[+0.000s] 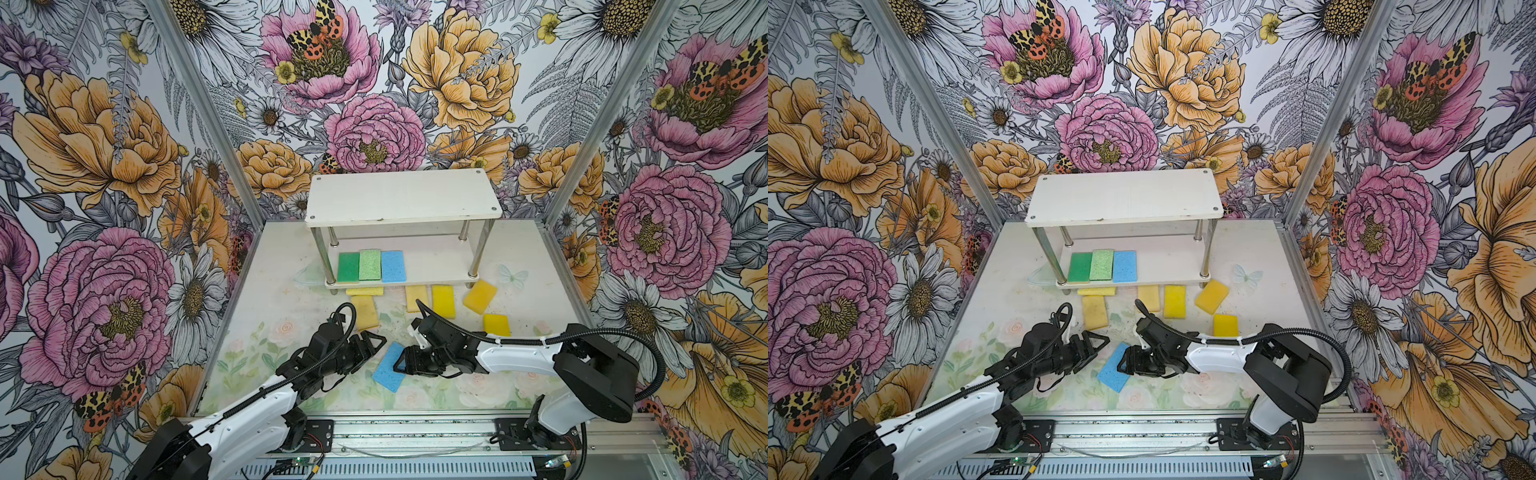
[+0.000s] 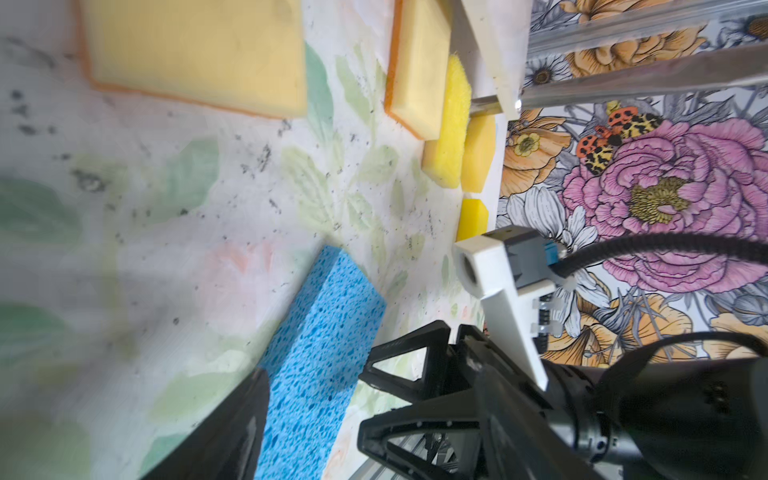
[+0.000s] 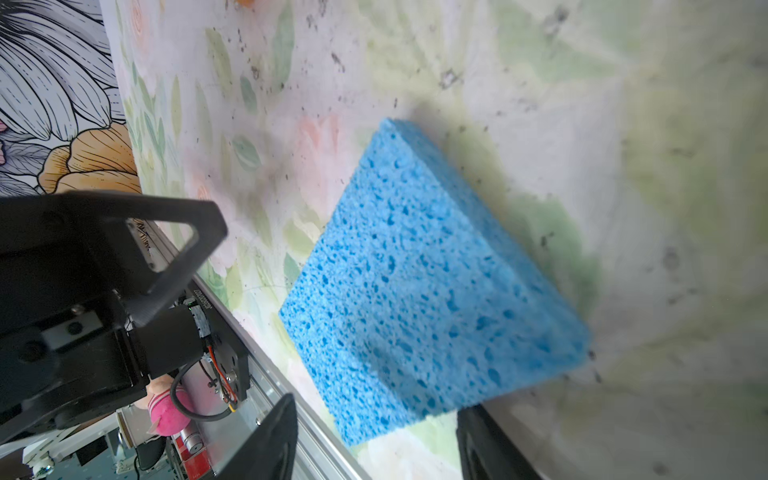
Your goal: Place and organize the cleaning sponges onto the shelf
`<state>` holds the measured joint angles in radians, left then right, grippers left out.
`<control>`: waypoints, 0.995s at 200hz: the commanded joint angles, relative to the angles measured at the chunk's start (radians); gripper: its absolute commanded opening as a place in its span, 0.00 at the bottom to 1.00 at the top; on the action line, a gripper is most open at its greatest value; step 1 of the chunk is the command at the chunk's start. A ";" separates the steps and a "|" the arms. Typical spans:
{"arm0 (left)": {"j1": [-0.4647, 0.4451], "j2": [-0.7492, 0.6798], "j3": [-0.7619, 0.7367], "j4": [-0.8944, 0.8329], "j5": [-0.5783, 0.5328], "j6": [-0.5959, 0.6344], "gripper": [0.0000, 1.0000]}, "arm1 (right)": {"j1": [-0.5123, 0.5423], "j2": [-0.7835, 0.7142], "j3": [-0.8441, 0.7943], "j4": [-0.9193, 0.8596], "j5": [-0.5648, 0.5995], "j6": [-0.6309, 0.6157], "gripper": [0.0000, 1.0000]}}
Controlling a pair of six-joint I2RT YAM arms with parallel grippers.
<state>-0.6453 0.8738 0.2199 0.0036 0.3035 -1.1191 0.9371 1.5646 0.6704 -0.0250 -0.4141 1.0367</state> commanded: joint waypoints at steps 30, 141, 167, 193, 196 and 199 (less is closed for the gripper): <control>-0.090 -0.028 -0.037 -0.016 -0.049 -0.036 0.71 | -0.013 0.013 0.025 0.016 0.062 0.016 0.61; -0.137 -0.148 -0.042 -0.125 -0.139 -0.053 0.65 | -0.032 0.013 0.041 -0.013 0.087 0.023 0.58; -0.081 -0.172 -0.051 -0.155 -0.114 -0.029 0.66 | -0.010 0.002 0.023 -0.013 0.099 0.055 0.58; -0.077 -0.150 -0.088 -0.114 -0.096 -0.037 0.66 | 0.028 0.014 0.027 -0.013 0.104 0.071 0.59; -0.077 -0.147 -0.091 -0.108 -0.096 -0.039 0.66 | 0.033 0.015 0.027 -0.013 0.106 0.072 0.59; -0.079 -0.145 -0.094 -0.103 -0.096 -0.040 0.66 | 0.037 0.017 0.028 -0.013 0.105 0.074 0.59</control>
<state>-0.7261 0.7158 0.1604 -0.1112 0.2020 -1.1751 0.9421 1.5723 0.6849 -0.0345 -0.3325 1.0843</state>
